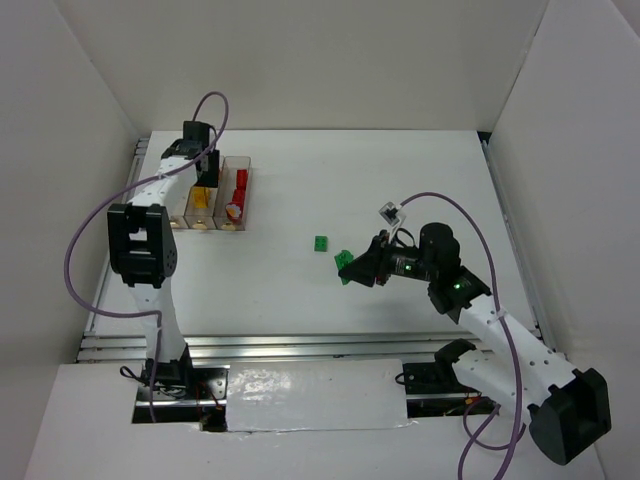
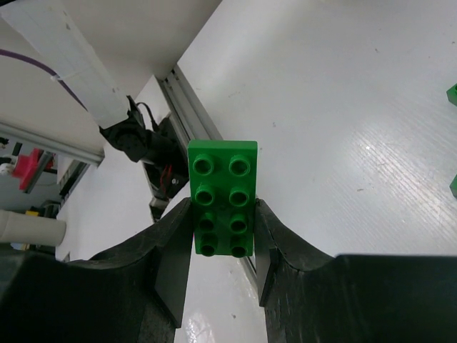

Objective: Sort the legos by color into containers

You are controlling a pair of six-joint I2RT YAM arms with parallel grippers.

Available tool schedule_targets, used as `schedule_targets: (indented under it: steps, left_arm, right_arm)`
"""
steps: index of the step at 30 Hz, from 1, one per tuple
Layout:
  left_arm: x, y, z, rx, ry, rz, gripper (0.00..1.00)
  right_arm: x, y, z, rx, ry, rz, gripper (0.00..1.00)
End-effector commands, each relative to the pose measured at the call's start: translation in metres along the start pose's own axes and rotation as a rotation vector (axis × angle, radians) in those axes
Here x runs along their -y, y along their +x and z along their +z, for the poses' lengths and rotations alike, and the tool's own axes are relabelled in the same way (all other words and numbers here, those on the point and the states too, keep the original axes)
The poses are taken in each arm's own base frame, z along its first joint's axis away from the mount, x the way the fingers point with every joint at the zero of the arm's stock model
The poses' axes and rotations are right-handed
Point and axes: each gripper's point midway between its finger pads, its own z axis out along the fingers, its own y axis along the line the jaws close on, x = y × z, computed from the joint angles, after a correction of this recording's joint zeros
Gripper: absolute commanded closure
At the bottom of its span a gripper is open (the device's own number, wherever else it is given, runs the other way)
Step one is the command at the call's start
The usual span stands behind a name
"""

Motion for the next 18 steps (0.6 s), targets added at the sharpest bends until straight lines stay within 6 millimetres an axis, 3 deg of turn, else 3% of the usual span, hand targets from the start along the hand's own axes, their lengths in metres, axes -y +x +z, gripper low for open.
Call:
schedule_targets:
  steps: [1, 2, 3, 4, 6, 9, 10, 12, 13, 14, 15, 16, 17, 18]
  left_arm:
    - [0.004, 0.002, 0.011, -0.013, 0.008, -0.028, 0.32]
    - [0.002, 0.003, 0.012, -0.016, -0.001, -0.033, 0.28]
    - [0.001, 0.002, 0.011, -0.013, -0.011, -0.042, 0.06]
    - [0.0, -0.003, 0.006, 0.0, -0.011, -0.053, 0.0]
    - [-0.002, -0.011, -0.002, 0.024, -0.005, -0.07, 0.0]
    - [-0.006, -0.035, -0.036, 0.091, 0.017, -0.151, 0.0]
    - [-0.01, -0.055, -0.063, 0.151, 0.044, -0.184, 0.01]
    - [0.0, -0.068, -0.098, 0.193, 0.146, -0.251, 0.0]
    - [0.013, -0.076, -0.138, 0.25, 0.283, -0.273, 0.01]
    - [0.021, -0.088, -0.162, 0.328, 0.37, -0.29, 0.0]
    - [0.025, -0.1, -0.217, 0.429, 0.48, -0.329, 0.0]
    - [0.053, -0.078, -0.23, 0.403, 0.645, -0.316, 0.0]
    - [0.064, -0.075, -0.256, 0.447, 0.749, -0.315, 0.0]
    - [0.087, -0.059, -0.299, 0.5, 0.931, -0.313, 0.0]
  right_arm:
    - [-0.012, -0.015, 0.0, 0.032, -0.039, -0.041, 1.0]
    - [-0.012, -0.015, -0.001, 0.032, -0.037, -0.04, 1.0]
    - [-0.012, -0.016, -0.001, 0.032, -0.035, -0.039, 1.0]
    - [-0.013, -0.016, -0.001, 0.028, -0.035, -0.042, 1.0]
    - [-0.012, -0.016, -0.001, 0.025, -0.029, -0.039, 1.0]
    - [-0.012, -0.018, 0.002, 0.024, -0.035, -0.032, 1.0]
    - [-0.012, -0.016, 0.003, 0.02, -0.043, -0.018, 1.0]
    - [-0.013, -0.018, 0.006, 0.024, -0.067, -0.013, 1.0]
    - [-0.016, -0.015, 0.007, 0.012, -0.093, 0.005, 1.0]
    - [-0.019, -0.016, 0.008, 0.012, -0.11, 0.01, 1.0]
    - [-0.021, -0.018, 0.01, 0.016, -0.129, 0.027, 1.0]
    - [-0.024, -0.018, 0.011, 0.008, -0.154, 0.029, 1.0]
    - [-0.025, -0.019, 0.012, 0.011, -0.162, 0.032, 1.0]
    - [-0.027, -0.024, 0.013, 0.02, -0.166, 0.042, 1.0]
